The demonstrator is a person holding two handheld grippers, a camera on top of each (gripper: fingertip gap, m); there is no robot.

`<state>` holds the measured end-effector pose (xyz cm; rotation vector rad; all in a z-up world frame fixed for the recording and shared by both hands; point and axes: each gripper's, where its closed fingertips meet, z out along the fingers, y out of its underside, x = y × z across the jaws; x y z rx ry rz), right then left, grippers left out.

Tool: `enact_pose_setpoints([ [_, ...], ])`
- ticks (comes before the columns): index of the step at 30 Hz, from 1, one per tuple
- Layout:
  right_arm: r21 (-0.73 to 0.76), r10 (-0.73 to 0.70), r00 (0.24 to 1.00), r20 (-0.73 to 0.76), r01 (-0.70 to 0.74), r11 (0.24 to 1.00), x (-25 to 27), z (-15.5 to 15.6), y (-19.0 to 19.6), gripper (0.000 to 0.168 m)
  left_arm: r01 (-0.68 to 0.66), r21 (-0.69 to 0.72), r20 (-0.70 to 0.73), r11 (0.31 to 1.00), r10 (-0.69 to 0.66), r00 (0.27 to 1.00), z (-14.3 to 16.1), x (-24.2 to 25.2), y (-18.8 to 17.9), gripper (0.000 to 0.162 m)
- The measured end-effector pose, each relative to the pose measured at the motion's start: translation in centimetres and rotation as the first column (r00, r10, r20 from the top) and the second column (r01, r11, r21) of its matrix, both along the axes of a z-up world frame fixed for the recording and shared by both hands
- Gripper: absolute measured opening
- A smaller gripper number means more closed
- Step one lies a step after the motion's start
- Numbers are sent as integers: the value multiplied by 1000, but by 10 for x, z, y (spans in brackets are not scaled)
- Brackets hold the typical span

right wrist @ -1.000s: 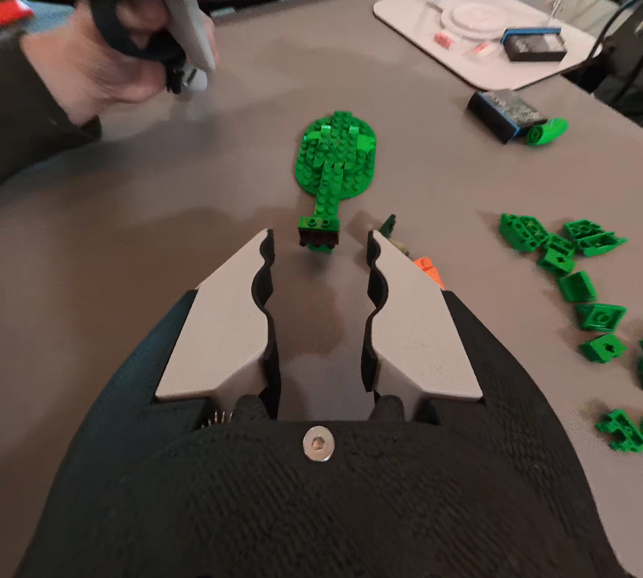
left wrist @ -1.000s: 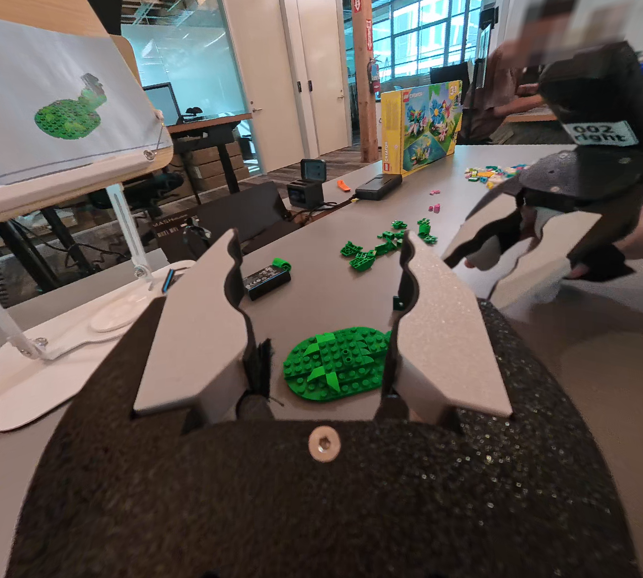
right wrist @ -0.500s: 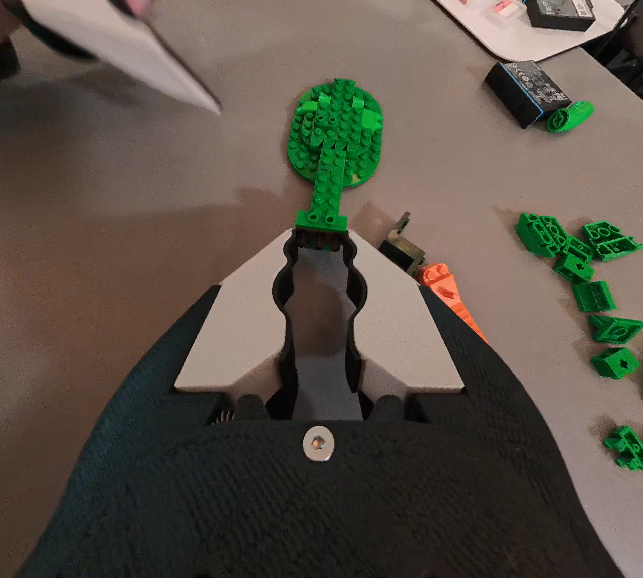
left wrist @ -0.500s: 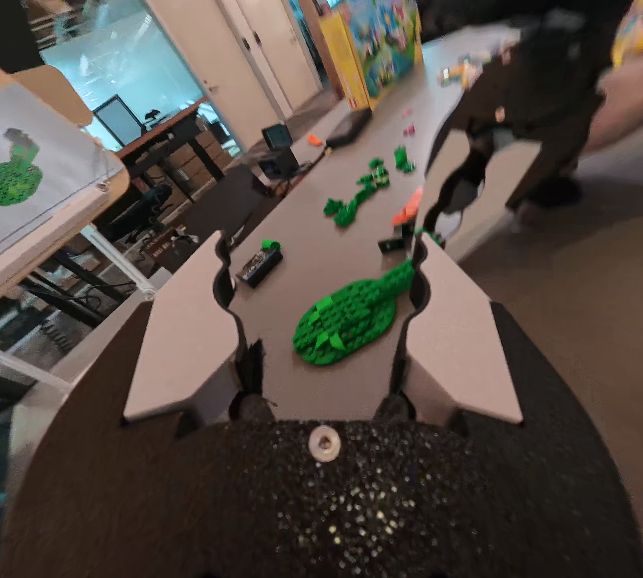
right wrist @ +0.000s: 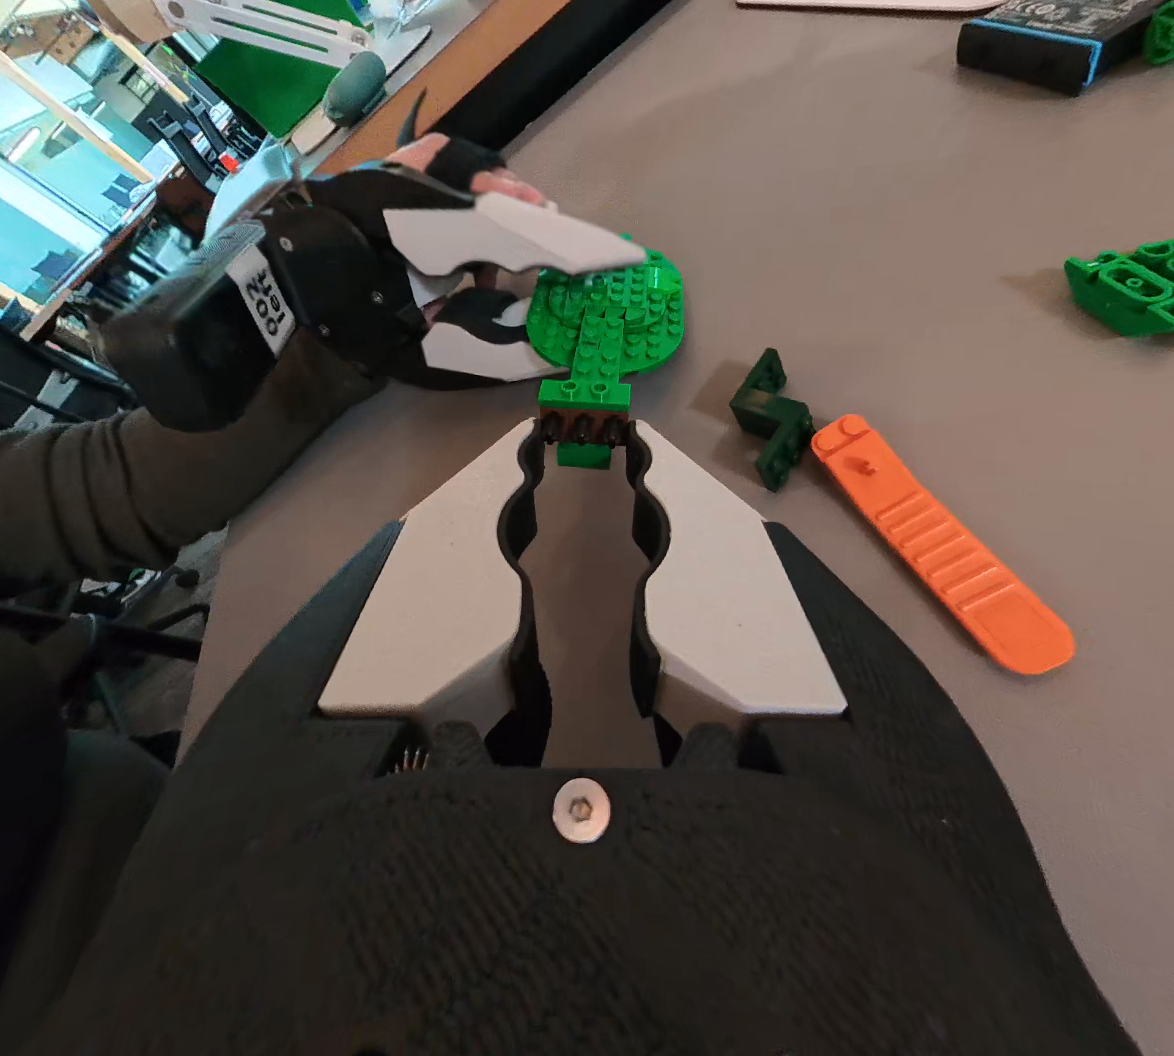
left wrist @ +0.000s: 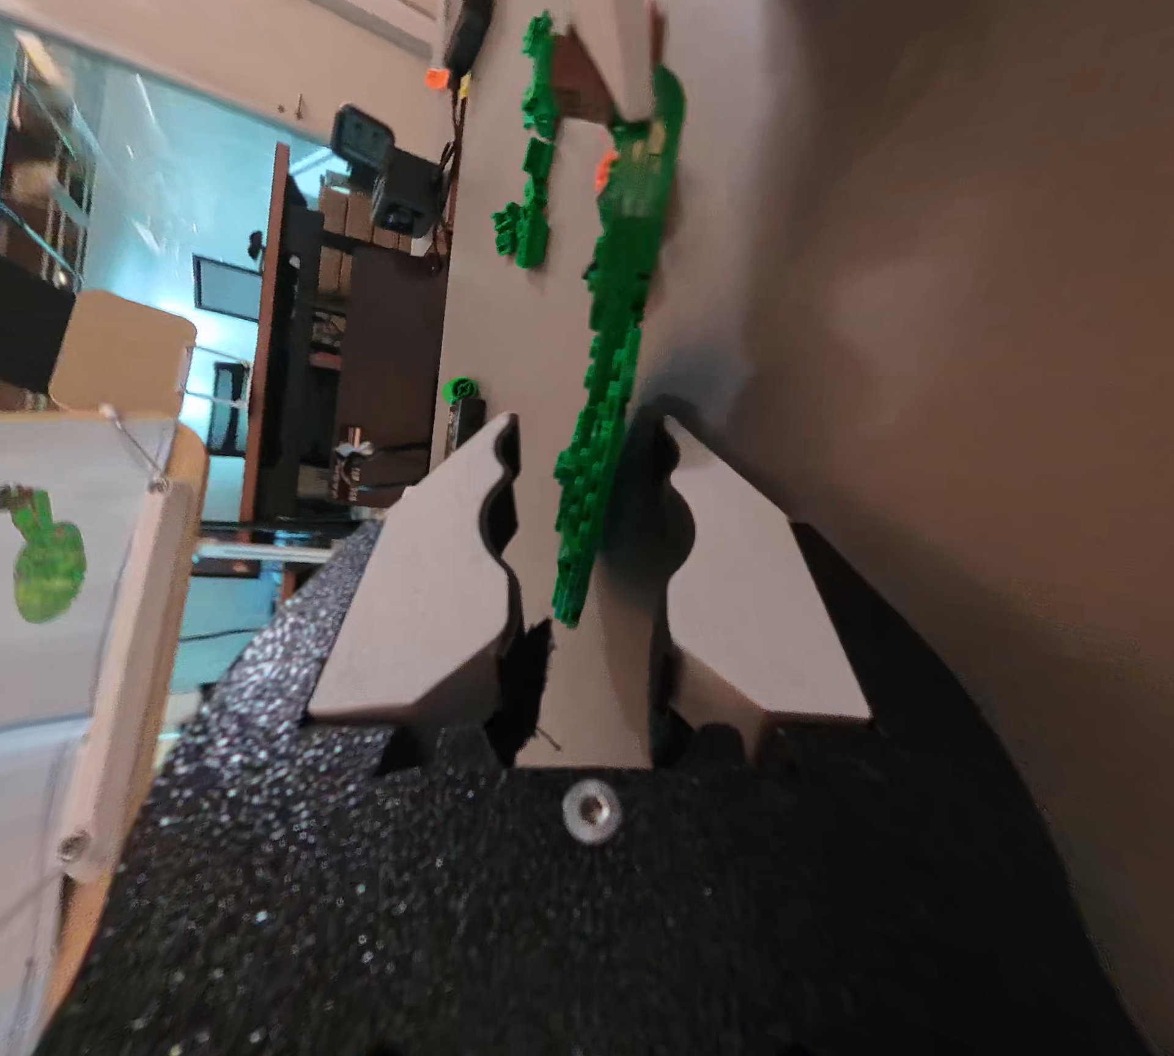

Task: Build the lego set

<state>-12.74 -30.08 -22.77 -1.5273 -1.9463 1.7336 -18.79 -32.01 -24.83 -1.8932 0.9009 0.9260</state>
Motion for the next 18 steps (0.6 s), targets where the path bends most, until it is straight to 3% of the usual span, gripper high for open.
enact_pose_setpoints([
  [2, 12, 31, 998, -47, -31, 999, 3, 6, -4, 26, 5, -32, -106, 999, -8, 994, -2, -1, -1, 14],
  [5, 56, 22, 981, -195, -11, 998, 6, 26, 1, 34, 0, -51, -181, 999, -9, 983, -3, -3, -1, 13],
  [8, 126, -49, 937, -347, 98, 987, 5, 41, 20, 34, -22, -47, -234, 999, 11, 972, 0, -9, -2, 14],
  [12, 208, -152, 906, -395, 249, 946, -2, 36, 52, 33, -53, -35, -306, 998, 40, 951, 2, -17, -2, 14],
  [18, 260, -163, 907, -389, 277, 925, 0, 31, 65, 32, -83, -89, -358, 993, 45, 933, -5, -26, -7, 13],
])
